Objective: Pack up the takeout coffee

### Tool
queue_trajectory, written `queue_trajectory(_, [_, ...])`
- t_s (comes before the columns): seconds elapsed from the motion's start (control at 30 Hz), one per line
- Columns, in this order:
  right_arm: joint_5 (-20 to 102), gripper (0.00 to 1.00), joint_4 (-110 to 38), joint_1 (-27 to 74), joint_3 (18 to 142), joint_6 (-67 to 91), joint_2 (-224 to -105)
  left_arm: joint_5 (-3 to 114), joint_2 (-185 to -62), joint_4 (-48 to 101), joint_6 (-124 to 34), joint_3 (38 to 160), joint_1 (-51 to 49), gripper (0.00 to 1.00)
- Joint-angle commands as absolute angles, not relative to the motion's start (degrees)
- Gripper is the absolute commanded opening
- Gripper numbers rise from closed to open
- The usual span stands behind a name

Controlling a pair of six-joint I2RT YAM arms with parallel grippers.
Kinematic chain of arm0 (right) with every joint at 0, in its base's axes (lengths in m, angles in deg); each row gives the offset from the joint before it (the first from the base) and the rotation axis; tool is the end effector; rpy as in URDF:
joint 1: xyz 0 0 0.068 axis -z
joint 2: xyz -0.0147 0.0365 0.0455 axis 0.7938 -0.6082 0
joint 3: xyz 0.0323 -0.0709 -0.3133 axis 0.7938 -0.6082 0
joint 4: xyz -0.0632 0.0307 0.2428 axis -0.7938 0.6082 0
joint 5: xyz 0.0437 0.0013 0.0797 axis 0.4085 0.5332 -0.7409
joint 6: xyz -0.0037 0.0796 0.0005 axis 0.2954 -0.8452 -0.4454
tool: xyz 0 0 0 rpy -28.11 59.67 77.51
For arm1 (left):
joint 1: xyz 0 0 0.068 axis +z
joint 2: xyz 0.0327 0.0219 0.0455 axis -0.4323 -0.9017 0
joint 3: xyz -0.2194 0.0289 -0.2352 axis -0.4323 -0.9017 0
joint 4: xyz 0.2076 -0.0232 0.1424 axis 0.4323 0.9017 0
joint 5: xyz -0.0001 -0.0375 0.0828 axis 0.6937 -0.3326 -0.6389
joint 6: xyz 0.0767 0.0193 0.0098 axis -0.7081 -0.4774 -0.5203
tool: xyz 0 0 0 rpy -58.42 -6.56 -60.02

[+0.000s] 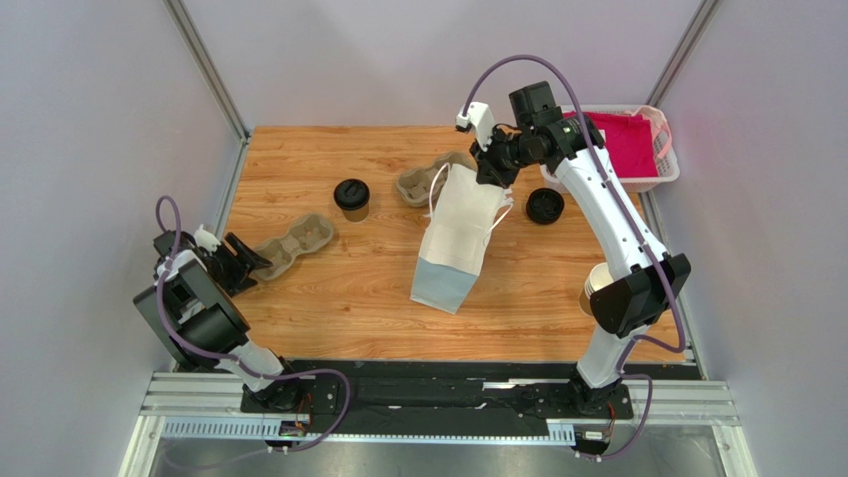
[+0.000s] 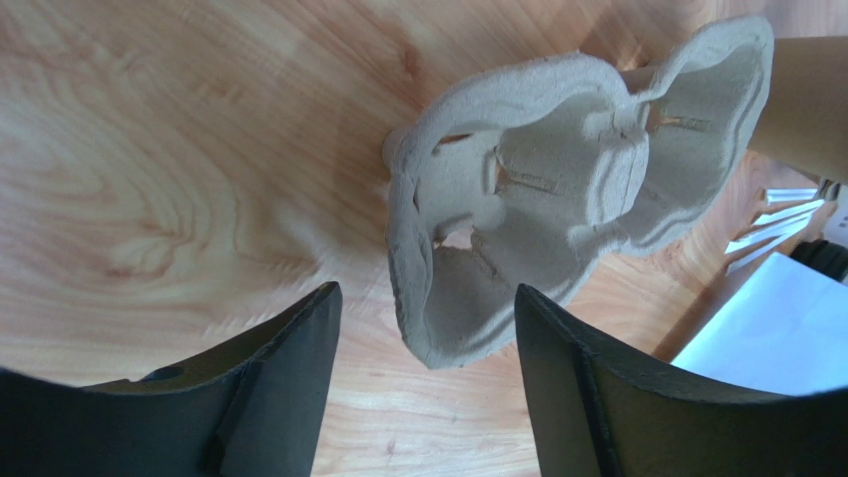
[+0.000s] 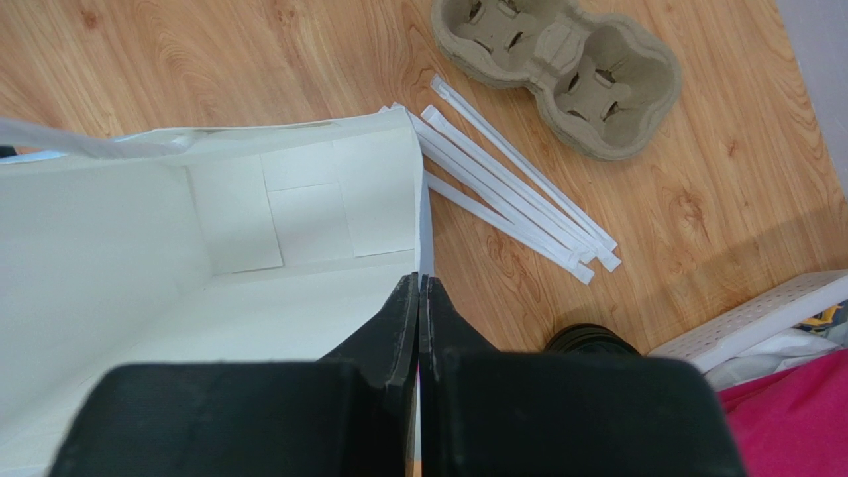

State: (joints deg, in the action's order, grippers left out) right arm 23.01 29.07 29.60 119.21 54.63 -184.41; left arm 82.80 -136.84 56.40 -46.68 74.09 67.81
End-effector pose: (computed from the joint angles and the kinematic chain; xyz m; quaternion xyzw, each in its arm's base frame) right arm 0.3372 0.1748 0.4304 -0.5154 0.7685 0.1713 0.3384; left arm 0.2313 0.1562 0.1976 -0.3577 0.8674 -0.2371 0.2519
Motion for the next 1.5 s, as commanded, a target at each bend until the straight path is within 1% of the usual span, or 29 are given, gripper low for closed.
queue_trajectory(0.0, [21.83,0.0,31.1,29.52,125.05,53.03,-185.37,86.29,-138.54,48.97,-43.55,73.58,68.15,0.65])
queue_trajectory(0.07, [21.83,0.0,32.5,29.51,125.94,53.03,-186.25,87.96,-139.42,47.47,-42.49,73.58,68.15,0.61])
queue_trajectory(0.1, [21.83,0.0,32.77,29.51,126.2,53.2,-186.34,88.48,-140.21,46.68,-41.88,73.5,68.15,0.55])
queue_trajectory(0.17, [21.57,0.0,33.21,29.51,126.12,53.38,-186.25,88.75,-140.74,46.24,-41.52,73.41,68.15,0.46])
queue_trajectory(0.2, [21.57,0.0,33.13,29.6,126.03,53.38,-186.08,88.67,-141.09,46.06,-41.61,73.49,68.24,0.36])
queue_trajectory(0.27, [21.66,0.0,33.04,29.52,125.94,53.03,-185.9,88.58,-141.01,45.71,-42.05,73.67,68.24,0.27])
queue_trajectory(0.3, [21.57,0.0,33.04,29.51,125.86,52.94,-185.9,88.66,-140.83,45.62,-42.31,73.76,68.15,0.19])
queue_trajectory(0.37, [21.48,0.0,32.43,29.52,125.24,52.59,-185.55,88.93,-140.48,46.23,-43.01,74.37,68.15,0.11])
queue_trajectory(0.4, [21.31,0.0,32.34,29.51,125.07,52.59,-185.11,89.02,-139.52,47.45,-43.28,74.64,68.24,0.0])
queue_trajectory(0.53, [20.34,0.0,32.86,29.52,124.97,53.64,-184.41,90.42,-133.82,50.88,-46.43,76.3,68.15,0.0])
queue_trajectory(0.63, [20.35,0.0,34.26,29.51,126.11,53.29,-184.32,93.67,-128.19,55.54,-51.79,81.9,67.89,0.0])
queue_trajectory(0.7, [19.64,0.0,35.23,29.6,126.47,53.03,-183.53,93.85,-124.41,61.94,-56.45,85.6,67.19,0.0])
queue_trajectory(0.77, [19.2,0.0,35.58,29.43,126.38,52.68,-182.83,93.76,-121.43,68.43,-62.14,92.37,65.7,0.0])
queue_trajectory(0.83, [19.37,0.0,35.76,29.43,126.38,52.15,-182.12,93.41,-119.4,71.71,-66.28,99.46,64.47,0.0])
queue_trajectory(0.87, [19.37,0.0,35.94,29.43,126.47,51.8,-181.95,94.28,-117.65,75.55,-71.88,102.21,62.72,0.0])
queue_trajectory(0.97, [19.28,0.0,37.52,28.99,126.21,52.06,-181.16,95.96,-114.31,80.06,-78.07,111.35,59.47,0.0])
queue_trajectory(1.03, [19.81,0.0,38.49,28.64,125.33,52.32,-180.63,96.66,-113.5,79.81,-78.96,117.92,57.01,0.0])
queue_trajectory(1.1, [20.42,0.0,39.1,27.85,124.37,52.5,-179.93,96.49,-114.64,79.63,-78.7,123.39,50.86,0.0])
queue_trajectory(1.13, [21.04,0.0,39.54,27.24,124.27,52.67,-179.75,96.05,-115.95,78.94,-78.53,128.81,48.49,0.0])
queue_trajectory(1.17, [21.22,0.0,39.98,26.88,124.27,52.94,-179.66,94.92,-116.66,78.5,-78.35,131.48,43.51,0.0])
queue_trajectory(1.2, [21.57,0.0,40.68,26.7,124.27,53.03,-179.57,94.38,-117.27,78.23,-78.87,136.64,41.02,0.0])
queue_trajectory(1.23, [21.57,0.0,40.95,26.27,124.36,53.03,-179.57,93.6,-117.97,77.79,-79.48,139.12,38.56,0.0])
queue_trajectory(1.27, [21.66,0.0,41.12,26.26,124.27,52.85,-179.66,90.72,-118.15,77.18,-79.93,141.24,32.97,0.0])
queue_trajectory(1.3, [21.92,0.0,40.95,26.18,124.36,52.16,-179.66,89.64,-118.24,76.56,-80.37,144.48,30.74,0.0])
queue_trajectory(1.37, [22.1,0.0,40.42,26.09,124.71,51.27,-179.92,88.76,-118.33,75.33,-82.03,147.31,26.43,0.0])
queue_trajectory(1.4, [21.92,0.0,40.25,26.17,124.97,50.66,-180.18,88.32,-118.33,75.33,-82.91,149.67,22.23,0.0])
queue_trajectory(1.47, [21.66,0.0,39.72,26.26,125.76,50.13,-180.54,87.44,-117.63,75.33,-85.37,151.01,18.95,0.0])
